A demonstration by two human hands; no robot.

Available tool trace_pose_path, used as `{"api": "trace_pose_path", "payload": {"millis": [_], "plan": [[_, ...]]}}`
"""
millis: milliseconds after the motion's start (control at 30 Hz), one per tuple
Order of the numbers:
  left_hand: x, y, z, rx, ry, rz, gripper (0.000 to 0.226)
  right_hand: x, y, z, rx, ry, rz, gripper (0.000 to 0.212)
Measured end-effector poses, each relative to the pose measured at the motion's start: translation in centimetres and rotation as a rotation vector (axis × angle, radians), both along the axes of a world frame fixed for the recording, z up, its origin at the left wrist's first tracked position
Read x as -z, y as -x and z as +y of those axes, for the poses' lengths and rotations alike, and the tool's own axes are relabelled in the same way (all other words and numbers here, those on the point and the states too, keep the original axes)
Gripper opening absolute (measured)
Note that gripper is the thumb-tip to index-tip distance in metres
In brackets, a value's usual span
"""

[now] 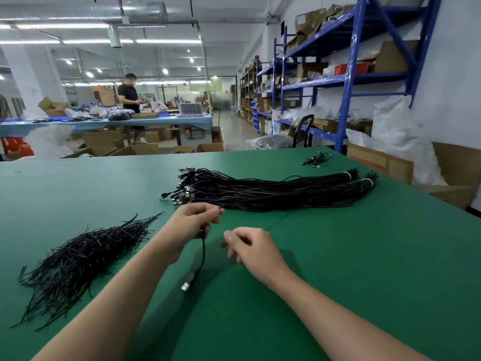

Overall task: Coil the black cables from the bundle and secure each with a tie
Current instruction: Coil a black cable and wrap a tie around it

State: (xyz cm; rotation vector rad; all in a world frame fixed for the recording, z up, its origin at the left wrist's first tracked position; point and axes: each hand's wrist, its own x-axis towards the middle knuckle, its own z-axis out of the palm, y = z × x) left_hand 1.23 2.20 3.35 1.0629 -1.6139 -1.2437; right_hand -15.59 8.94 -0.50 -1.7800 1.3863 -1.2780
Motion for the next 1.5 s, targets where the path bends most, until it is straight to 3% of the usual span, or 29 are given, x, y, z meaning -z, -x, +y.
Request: {"api": "trace_pose_path", "payload": {"millis": [100,267,367,533,700,800,867,967,1133,1333,1500], "plan": [[-2.2,-1.1,0.4,0.063,-0.048,0.036,0.018,-0.3,0.6,-0.2,0.050,-0.114,-0.193,0.041],[-3.5,1.2,3.5,0.057,-0.071,0.215,0.014,-1.6,-0.4,0.6,-0.180,-0.187,-0.451,0.064],[-3.5,2.0,5.6,-0.029,-0.035,0.145,0.013,-3.0,-1.3,1.2,-0.297,-0.191,-0.520,0.058],[-4.0,0.8,7.2,0.039,0.013,0.001,0.017,-4.7,-2.4,3.3,-0.344,-0.291,-0.716,0.046],[-2.2,1.1,9.2,0.038,-0.054,0.095,0.040,-5.1,-2.4,5.6,-0.314,-0.432,-0.777,0.043],[0.0,0.6,10.4,0.199,-0.078,0.100,0.058,-4.9,-1.7,6.2,-0.336,-0.384,-0.931,0.035],[1.8,0.1,11.3,0.329,-0.065,-0.009,0.062,-5.0,-0.9,6.2,-0.307,-0.336,-1.014,0.034],[3.5,0.1,12.0,0.399,0.089,-0.210,0.032,-4.8,0.1,6.1,-0.255,-0.291,-1.067,0.032],[4.1,0.0,11.5,0.276,0.197,-0.228,0.011,-3.1,-0.5,6.4,-0.280,-0.344,-1.098,0.033],[4.8,0.1,11.7,0.266,0.198,-0.156,0.024,-3.3,-0.8,7.2,-0.298,-0.311,-1.103,0.029],[4.3,-0.6,11.7,0.340,0.167,-0.090,0.015,-4.3,-0.7,8.2,-0.386,-0.294,-0.996,0.026]]}}
